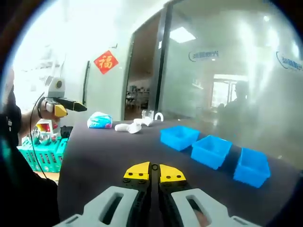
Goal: Sort the screws, nuts, and washers into the corresponding bins
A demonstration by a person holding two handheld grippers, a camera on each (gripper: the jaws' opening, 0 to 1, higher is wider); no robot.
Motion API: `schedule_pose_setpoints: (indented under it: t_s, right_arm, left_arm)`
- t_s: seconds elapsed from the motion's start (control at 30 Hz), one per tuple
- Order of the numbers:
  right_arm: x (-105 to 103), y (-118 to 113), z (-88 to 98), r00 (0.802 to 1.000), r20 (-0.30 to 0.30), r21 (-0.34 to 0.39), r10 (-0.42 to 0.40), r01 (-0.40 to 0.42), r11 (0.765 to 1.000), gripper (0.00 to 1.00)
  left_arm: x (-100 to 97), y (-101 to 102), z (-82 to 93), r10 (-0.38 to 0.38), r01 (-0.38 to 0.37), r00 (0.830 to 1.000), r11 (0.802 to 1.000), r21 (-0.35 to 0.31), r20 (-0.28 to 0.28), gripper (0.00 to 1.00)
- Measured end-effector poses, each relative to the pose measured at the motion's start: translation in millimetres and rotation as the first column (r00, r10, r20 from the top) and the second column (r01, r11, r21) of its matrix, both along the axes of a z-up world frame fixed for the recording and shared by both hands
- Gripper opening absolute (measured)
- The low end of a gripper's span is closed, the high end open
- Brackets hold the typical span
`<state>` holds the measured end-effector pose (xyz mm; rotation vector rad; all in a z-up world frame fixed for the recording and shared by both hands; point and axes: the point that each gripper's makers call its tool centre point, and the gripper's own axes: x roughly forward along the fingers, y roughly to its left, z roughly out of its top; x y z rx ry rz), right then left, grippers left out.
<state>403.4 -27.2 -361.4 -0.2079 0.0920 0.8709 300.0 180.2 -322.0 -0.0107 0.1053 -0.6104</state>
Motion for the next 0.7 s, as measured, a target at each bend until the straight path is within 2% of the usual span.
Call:
schedule_pose_setpoints:
  t_s: [0.07,0.27,0.43,0.7]
  right_arm:
    - [0.9,-2.8,6.9,1.0,0.009,0.04,-0.018,0.018,0.999,0.01]
    - [11.9,-8.2,19.9,0.998,0.024,0.067,-0.05,0.048,0.997,0.01]
    - [34.2,-13.3,33.9,0.995,0.035,0.089,-0.092,0.088,0.992,0.01]
    - [76.2,-11.5,51.0,0.991,0.012,0.129,-0.132,0.129,0.983,0.0]
  left_arm:
    - [0.0,-0.5,0.7,0.0,0.0,1.0,1.0,0.001,0.002,0.48]
    - [-0.1,-2.9,1.0,-0.004,0.004,1.0,1.0,0.004,0.004,0.48]
    - [-0.9,-3.3,2.1,-0.004,0.004,1.0,1.0,0.003,0.007,0.48]
    - [-1.0,-4.4,4.9,-0.008,0.008,1.0,1.0,0.0,0.013,0.48]
